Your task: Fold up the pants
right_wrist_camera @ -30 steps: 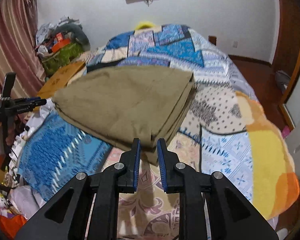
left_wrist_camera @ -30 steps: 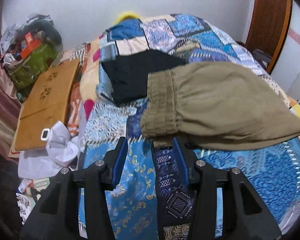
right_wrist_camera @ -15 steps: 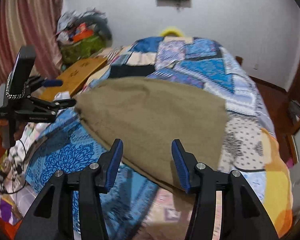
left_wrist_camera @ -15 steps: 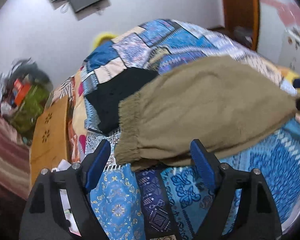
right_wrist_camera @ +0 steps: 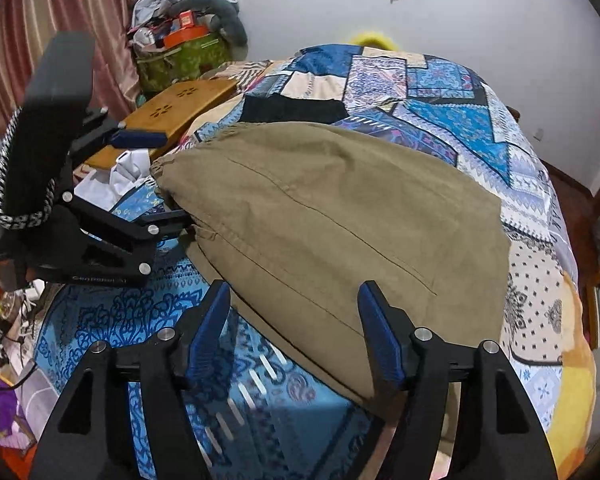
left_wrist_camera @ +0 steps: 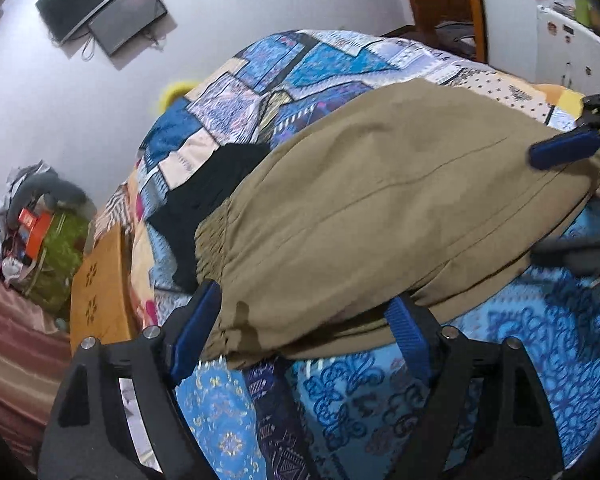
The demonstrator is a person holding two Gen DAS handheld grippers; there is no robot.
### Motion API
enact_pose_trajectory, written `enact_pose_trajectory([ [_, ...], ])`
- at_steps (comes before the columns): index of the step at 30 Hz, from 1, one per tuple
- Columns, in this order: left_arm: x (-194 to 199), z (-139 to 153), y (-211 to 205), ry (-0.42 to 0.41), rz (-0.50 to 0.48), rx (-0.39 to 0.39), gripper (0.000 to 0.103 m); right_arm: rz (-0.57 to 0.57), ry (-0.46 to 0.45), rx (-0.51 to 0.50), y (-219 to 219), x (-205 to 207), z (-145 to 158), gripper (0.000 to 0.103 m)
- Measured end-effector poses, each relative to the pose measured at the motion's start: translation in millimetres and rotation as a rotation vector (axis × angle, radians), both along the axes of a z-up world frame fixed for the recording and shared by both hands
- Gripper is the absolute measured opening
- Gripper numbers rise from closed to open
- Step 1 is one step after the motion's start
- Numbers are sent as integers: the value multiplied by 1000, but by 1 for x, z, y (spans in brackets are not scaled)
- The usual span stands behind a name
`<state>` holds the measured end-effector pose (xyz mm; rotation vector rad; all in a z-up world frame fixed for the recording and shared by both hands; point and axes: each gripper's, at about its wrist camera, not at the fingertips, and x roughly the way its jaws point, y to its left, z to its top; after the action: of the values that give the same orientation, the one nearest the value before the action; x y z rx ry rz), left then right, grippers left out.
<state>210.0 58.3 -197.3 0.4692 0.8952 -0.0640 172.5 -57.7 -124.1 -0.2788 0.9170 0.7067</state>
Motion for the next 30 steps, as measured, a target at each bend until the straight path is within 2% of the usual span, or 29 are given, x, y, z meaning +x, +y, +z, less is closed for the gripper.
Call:
enact_pose_trajectory([
  [6, 8, 21, 16, 20, 26, -138, 82, 45, -18, -72, 20, 3, -12, 61],
  [8, 7, 26, 22, 28, 37, -182, 82, 43, -36, -71, 21, 3, -10, 47],
  [9, 5, 26, 23, 31, 39, -189, 82, 42, -36, -61, 20, 4, -9, 43],
  [11, 1, 24, 23, 44, 33, -188, 82, 36, -32, -29, 18, 6, -4, 28],
  [13, -4, 20, 19, 55, 17, -177, 82, 30, -28, 0, 16, 5, 0, 18],
  [19, -9, 3, 0, 68, -16, -104, 82, 21, -35, 32, 17, 2, 7, 11],
  [21, -8, 0, -6, 36, -10, -62, 81, 22, -19, 49, 15, 3, 8, 10],
  [22, -8, 0, -8, 0, -4, -35, 74, 25, -15, 56, 14, 3, 8, 10],
  [24, -8, 1, -12, -67, 21, 33, 39, 32, -5, 62, 13, 3, 8, 9],
  [26, -6, 3, -8, -57, 27, -1, 23, 36, 0, 62, 12, 2, 7, 9],
  [30, -10, 4, 0, -44, 22, -42, 21, 50, -3, 49, 15, -2, 5, 9],
])
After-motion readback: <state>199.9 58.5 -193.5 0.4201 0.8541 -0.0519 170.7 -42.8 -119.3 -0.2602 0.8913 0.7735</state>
